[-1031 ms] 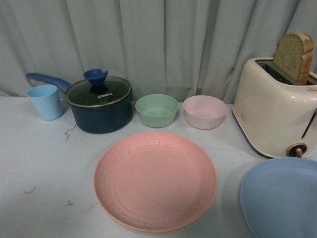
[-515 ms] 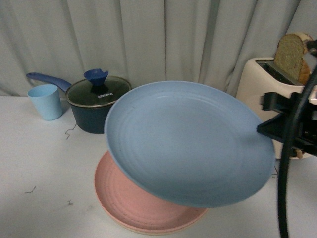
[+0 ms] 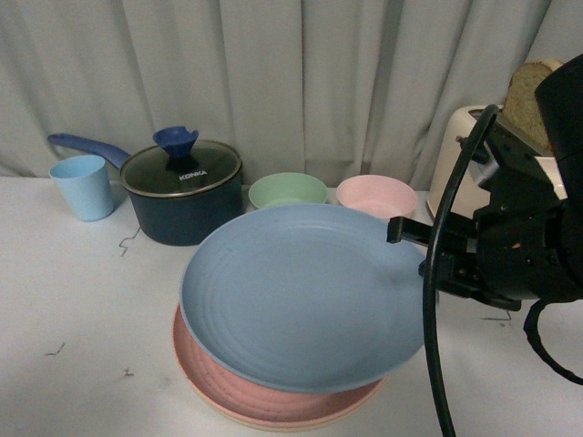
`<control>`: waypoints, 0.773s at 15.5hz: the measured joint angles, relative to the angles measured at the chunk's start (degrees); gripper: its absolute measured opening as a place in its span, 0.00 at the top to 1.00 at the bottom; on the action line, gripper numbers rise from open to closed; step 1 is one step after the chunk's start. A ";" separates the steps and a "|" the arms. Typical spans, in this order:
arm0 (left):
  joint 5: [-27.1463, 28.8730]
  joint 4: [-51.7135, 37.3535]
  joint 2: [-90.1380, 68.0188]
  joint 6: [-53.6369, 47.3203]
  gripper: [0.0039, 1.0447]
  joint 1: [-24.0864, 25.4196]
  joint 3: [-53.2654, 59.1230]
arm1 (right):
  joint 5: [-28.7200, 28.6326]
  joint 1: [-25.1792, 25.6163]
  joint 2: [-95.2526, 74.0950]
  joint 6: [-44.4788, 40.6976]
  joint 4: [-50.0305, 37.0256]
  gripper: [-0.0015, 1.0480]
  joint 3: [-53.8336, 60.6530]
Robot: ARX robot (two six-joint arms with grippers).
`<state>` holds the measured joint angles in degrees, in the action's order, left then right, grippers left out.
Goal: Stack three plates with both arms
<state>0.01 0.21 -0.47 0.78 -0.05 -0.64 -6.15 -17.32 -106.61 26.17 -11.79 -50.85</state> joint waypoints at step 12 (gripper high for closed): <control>0.02 0.00 0.00 0.02 0.06 0.00 0.00 | 3.17 -3.10 -6.21 0.83 2.75 0.98 -4.42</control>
<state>0.03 0.21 -0.47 0.80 -0.05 -0.64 -2.98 -20.43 -112.81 27.00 -9.04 -55.27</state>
